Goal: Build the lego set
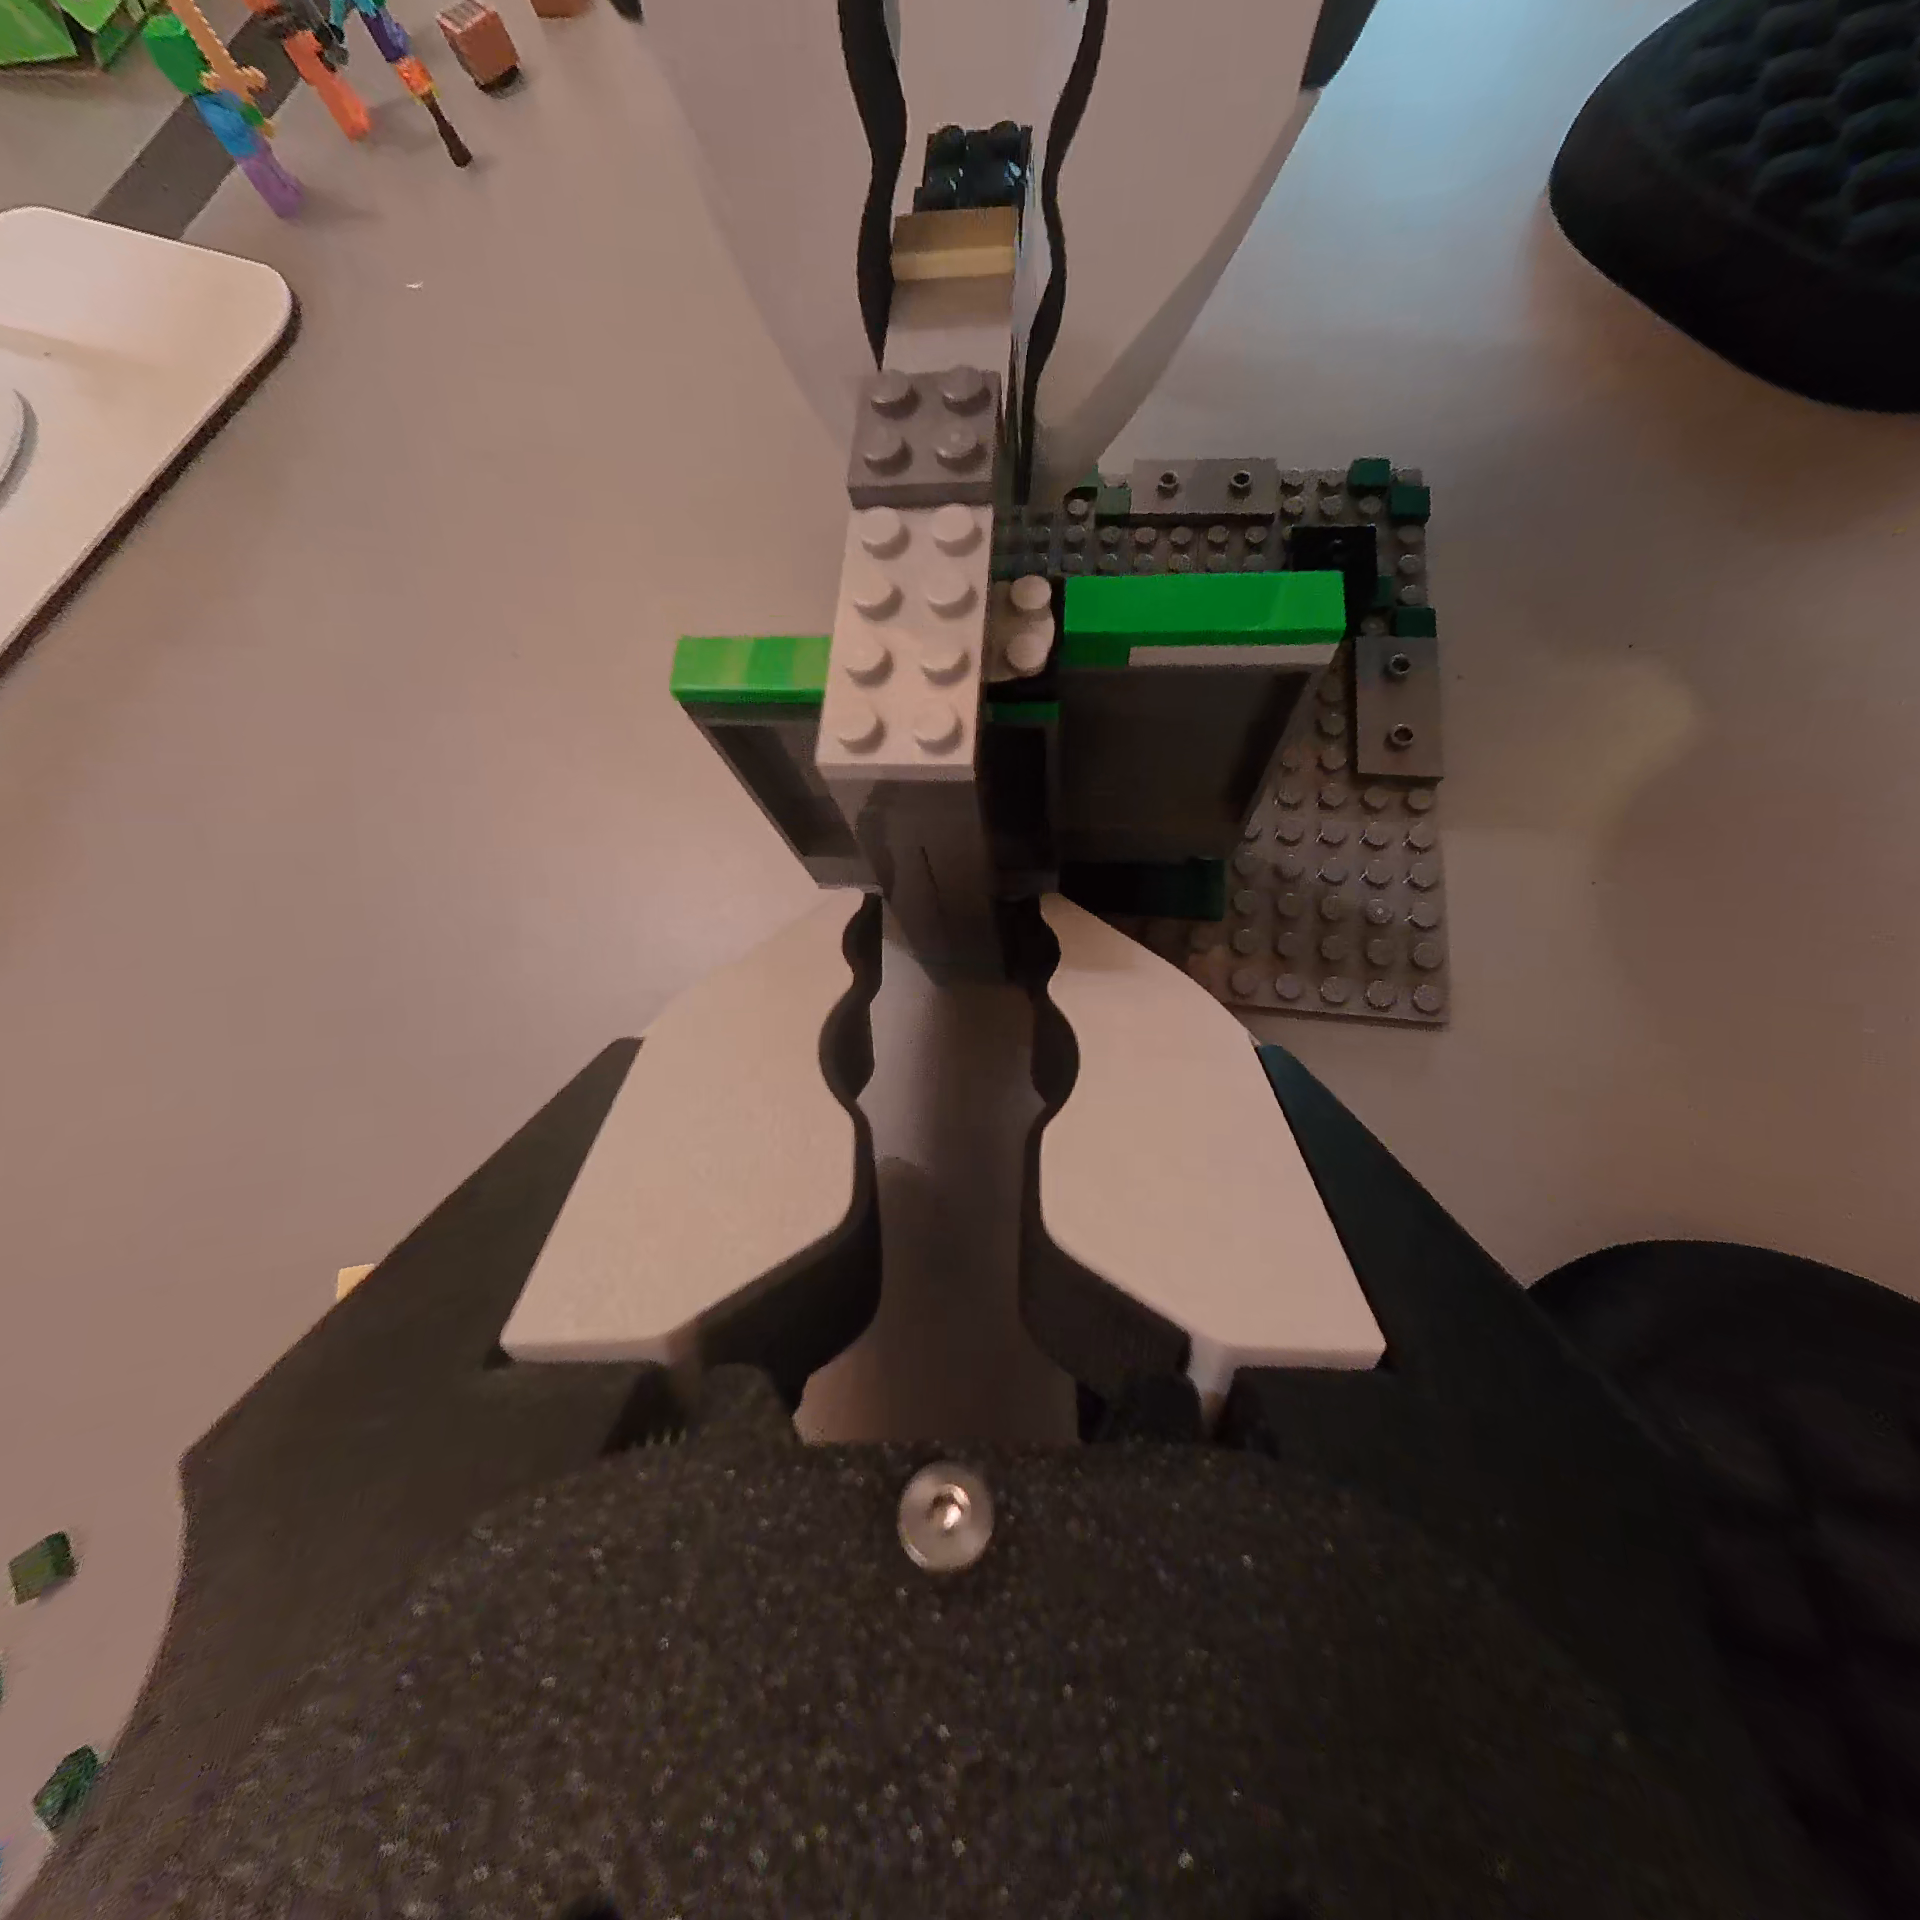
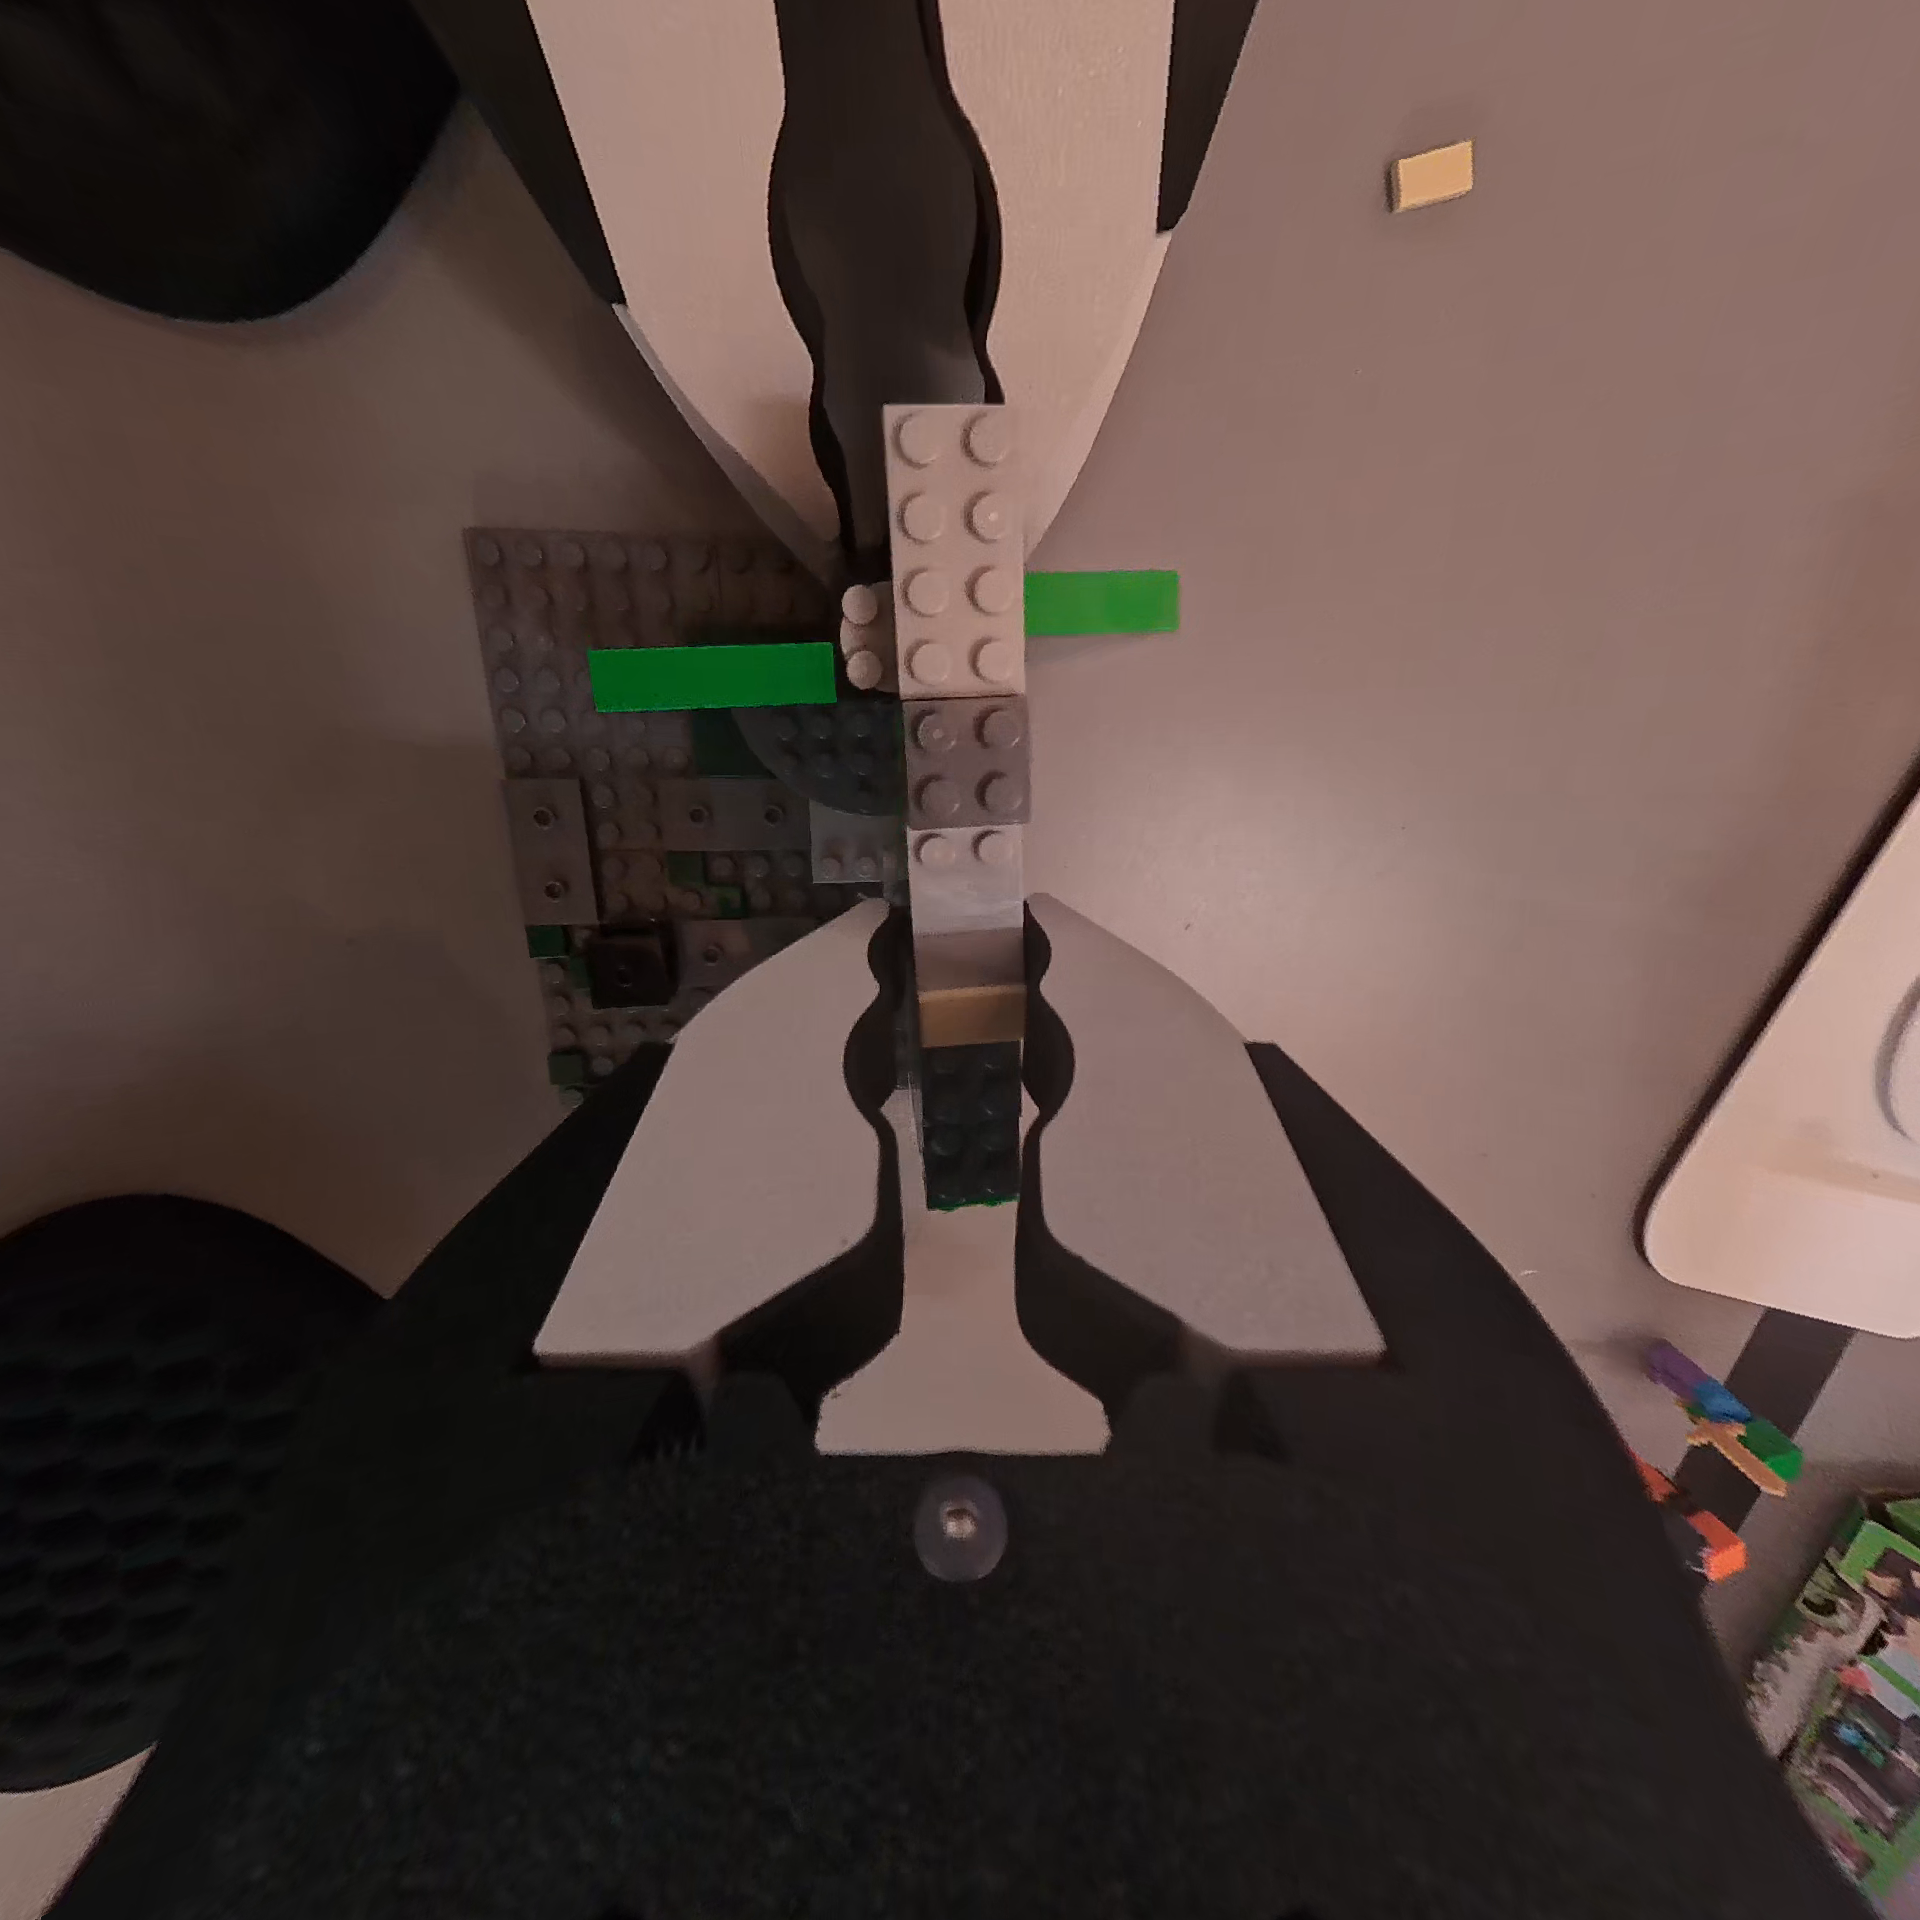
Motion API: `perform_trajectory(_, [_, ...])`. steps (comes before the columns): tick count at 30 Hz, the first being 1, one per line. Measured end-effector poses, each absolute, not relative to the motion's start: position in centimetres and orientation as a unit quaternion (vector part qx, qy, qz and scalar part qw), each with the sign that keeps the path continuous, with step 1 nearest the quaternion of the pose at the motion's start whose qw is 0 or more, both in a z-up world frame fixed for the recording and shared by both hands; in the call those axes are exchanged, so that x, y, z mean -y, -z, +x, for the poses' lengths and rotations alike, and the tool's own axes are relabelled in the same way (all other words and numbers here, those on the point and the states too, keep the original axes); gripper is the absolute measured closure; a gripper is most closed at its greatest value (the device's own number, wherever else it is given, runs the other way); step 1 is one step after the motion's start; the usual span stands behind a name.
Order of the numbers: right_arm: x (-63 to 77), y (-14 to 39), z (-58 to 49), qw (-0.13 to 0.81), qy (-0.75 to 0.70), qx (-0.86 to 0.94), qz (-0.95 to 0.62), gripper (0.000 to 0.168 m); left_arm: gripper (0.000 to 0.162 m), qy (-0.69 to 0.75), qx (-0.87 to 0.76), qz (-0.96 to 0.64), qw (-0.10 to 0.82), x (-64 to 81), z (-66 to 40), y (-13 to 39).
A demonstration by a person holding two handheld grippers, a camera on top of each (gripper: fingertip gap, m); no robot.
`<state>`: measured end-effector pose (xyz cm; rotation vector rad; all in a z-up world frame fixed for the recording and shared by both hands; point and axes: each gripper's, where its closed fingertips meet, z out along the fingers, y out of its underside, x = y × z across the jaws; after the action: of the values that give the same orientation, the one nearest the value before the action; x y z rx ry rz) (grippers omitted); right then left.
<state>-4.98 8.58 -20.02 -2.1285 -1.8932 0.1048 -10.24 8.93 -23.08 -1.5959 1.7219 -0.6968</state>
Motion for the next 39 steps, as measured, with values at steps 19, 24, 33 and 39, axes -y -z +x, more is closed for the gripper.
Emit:
perform_trajectory(19, [-8.3,20.1,-4.9,0.131,-0.065,0.601,-0.786,0.15,0.136,0.264,-0.652,-0.618,0.35,-9.3,-9.9,23.2])
perform_trajectory(24, [-8.3,20.6,-4.8,0.123,-0.072,0.588,-0.796,0.149,0.137,0.261,-0.652,-0.619,0.352,-9.3,-9.8,23.3])
perform_trajectory(33, [-8.2,20.0,-3.4,0.12,-0.058,0.622,-0.772,0.138,0.138,0.261,-0.65,-0.621,0.352,-9.4,-9.8,23.4])
perform_trajectory(39, [-7.6,21.6,-1.7,0.085,-0.032,0.647,-0.757,0.143,0.139,0.263,-0.647,-0.623,0.352,-9.4,-9.8,23.3])
